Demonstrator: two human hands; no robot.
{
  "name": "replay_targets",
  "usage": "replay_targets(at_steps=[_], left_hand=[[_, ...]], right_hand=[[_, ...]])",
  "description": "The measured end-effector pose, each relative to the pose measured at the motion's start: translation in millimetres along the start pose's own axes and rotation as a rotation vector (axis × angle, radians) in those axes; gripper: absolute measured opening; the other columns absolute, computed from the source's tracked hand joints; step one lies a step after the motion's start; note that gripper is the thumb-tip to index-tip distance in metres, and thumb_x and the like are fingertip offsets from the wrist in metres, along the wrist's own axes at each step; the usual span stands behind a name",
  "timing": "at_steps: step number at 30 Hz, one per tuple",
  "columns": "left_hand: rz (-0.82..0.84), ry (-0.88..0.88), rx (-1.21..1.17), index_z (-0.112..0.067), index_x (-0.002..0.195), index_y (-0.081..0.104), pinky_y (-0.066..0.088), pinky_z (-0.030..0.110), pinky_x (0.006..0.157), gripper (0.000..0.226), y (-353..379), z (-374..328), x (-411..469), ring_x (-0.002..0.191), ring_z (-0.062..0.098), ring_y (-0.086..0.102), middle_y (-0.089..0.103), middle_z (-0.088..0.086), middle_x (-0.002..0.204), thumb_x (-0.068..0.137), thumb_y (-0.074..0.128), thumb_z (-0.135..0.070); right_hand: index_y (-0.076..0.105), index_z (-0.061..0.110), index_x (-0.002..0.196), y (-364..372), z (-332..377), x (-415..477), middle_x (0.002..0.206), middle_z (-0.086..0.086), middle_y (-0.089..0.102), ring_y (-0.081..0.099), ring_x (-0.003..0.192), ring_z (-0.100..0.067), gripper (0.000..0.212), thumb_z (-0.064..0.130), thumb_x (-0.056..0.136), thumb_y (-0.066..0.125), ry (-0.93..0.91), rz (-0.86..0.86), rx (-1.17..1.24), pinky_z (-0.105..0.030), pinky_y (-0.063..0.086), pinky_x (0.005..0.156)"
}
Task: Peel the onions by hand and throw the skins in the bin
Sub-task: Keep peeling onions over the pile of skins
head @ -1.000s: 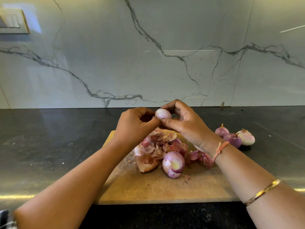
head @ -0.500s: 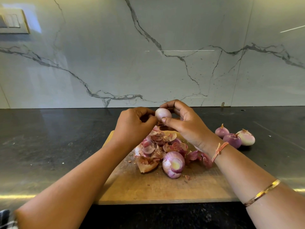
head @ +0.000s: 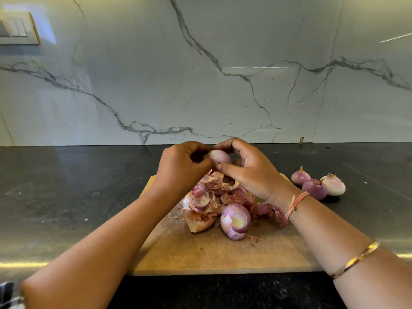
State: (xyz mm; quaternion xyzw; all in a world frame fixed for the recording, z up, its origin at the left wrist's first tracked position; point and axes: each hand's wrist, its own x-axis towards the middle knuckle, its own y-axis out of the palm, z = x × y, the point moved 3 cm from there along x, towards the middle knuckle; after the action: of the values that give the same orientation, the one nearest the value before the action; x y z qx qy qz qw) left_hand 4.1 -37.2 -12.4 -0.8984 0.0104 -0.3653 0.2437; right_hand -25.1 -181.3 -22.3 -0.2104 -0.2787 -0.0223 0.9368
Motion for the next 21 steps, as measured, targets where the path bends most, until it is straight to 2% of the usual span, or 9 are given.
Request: replay_targets(at_steps=[3, 5, 8, 10, 12, 15, 17, 20, 21], left_hand=[[-0.015, 0.01, 0.011, -0.016, 0.096, 0.074, 0.05, 0.014, 0.063, 0.016, -1, 2, 2, 0.07, -0.001, 0.062, 0.067, -0.01, 0.075, 0.082, 0.068, -0.011], [-0.02, 0.001, -0.005, -0.017, 0.092, 0.073, 0.05, 0.015, 0.064, 0.013, -2, 3, 2, 0.07, 0.0, 0.062, 0.065, -0.014, 0.073, 0.081, 0.069, -0.011], [-0.024, -0.012, -0.046, -0.026, 0.084, 0.069, 0.05, 0.015, 0.064, 0.018, -2, 3, 3, 0.068, 0.002, 0.063, 0.065, -0.017, 0.071, 0.082, 0.067, -0.008], [-0.035, -0.018, -0.072, -0.031, 0.081, 0.066, 0.051, 0.014, 0.063, 0.026, -4, 4, 3, 0.069, 0.003, 0.063, 0.066, -0.016, 0.074, 0.083, 0.064, -0.005], [-0.036, -0.018, -0.077, -0.031, 0.082, 0.066, 0.051, 0.012, 0.063, 0.027, -4, 4, 3, 0.069, 0.003, 0.063, 0.066, -0.016, 0.076, 0.084, 0.063, -0.004], [-0.022, -0.022, -0.037, -0.027, 0.084, 0.066, 0.049, 0.011, 0.061, 0.024, -3, 6, 2, 0.068, 0.003, 0.063, 0.065, -0.016, 0.076, 0.085, 0.061, -0.004], [-0.034, -0.034, -0.025, -0.025, 0.084, 0.066, 0.049, 0.011, 0.062, 0.023, -3, 8, 2, 0.069, 0.003, 0.063, 0.065, -0.014, 0.077, 0.086, 0.06, -0.004], [-0.06, -0.072, -0.023, -0.025, 0.084, 0.066, 0.05, 0.011, 0.061, 0.021, -7, 13, 4, 0.07, 0.005, 0.063, 0.067, -0.009, 0.08, 0.087, 0.059, -0.005], [-0.051, -0.082, -0.021, -0.024, 0.085, 0.067, 0.049, 0.009, 0.059, 0.02, -7, 13, 4, 0.068, 0.004, 0.063, 0.067, -0.009, 0.08, 0.088, 0.059, -0.006]], right_hand=[[0.061, 0.028, 0.099, 0, 0, 0, 0.106, 0.004, 0.065, 0.062, 0.097, -0.014, 0.026, 0.029, 0.073, 0.062, 0.014, 0.005, 0.002, -0.037, 0.053, 0.087], [0.061, 0.026, 0.1, 0, 1, 0, 0.105, 0.002, 0.065, 0.063, 0.095, -0.013, 0.023, 0.024, 0.077, 0.062, 0.018, 0.014, 0.016, -0.035, 0.053, 0.084], [0.061, 0.016, 0.1, -2, 5, -1, 0.091, -0.002, 0.062, 0.057, 0.063, -0.006, 0.019, 0.0, 0.09, 0.055, 0.059, 0.021, 0.196, -0.022, 0.049, 0.06], [0.061, 0.011, 0.099, -4, 7, -1, 0.079, -0.004, 0.062, 0.053, 0.049, -0.006, 0.016, 0.0, 0.089, 0.053, 0.09, -0.001, 0.336, -0.018, 0.044, 0.048], [0.064, 0.011, 0.097, -6, 6, 0, 0.071, -0.005, 0.061, 0.049, 0.045, -0.01, 0.017, 0.005, 0.086, 0.052, 0.116, -0.022, 0.411, -0.018, 0.04, 0.044], [0.064, 0.013, 0.097, -5, 4, 1, 0.074, -0.01, 0.059, 0.048, 0.045, -0.013, 0.02, 0.005, 0.088, 0.048, 0.156, -0.031, 0.464, -0.02, 0.039, 0.044], [0.065, 0.013, 0.096, -7, 5, 1, 0.082, -0.015, 0.059, 0.048, 0.048, -0.013, 0.021, 0.009, 0.085, 0.047, 0.173, -0.046, 0.502, -0.021, 0.039, 0.046], [0.062, 0.01, 0.095, -13, 8, 1, 0.097, -0.024, 0.054, 0.046, 0.05, -0.014, 0.027, 0.003, 0.092, 0.036, 0.196, -0.088, 0.607, -0.022, 0.039, 0.048], [0.061, 0.01, 0.095, -15, 8, 2, 0.098, -0.024, 0.054, 0.047, 0.05, -0.014, 0.025, 0.004, 0.091, 0.037, 0.199, -0.096, 0.644, -0.022, 0.04, 0.048]])
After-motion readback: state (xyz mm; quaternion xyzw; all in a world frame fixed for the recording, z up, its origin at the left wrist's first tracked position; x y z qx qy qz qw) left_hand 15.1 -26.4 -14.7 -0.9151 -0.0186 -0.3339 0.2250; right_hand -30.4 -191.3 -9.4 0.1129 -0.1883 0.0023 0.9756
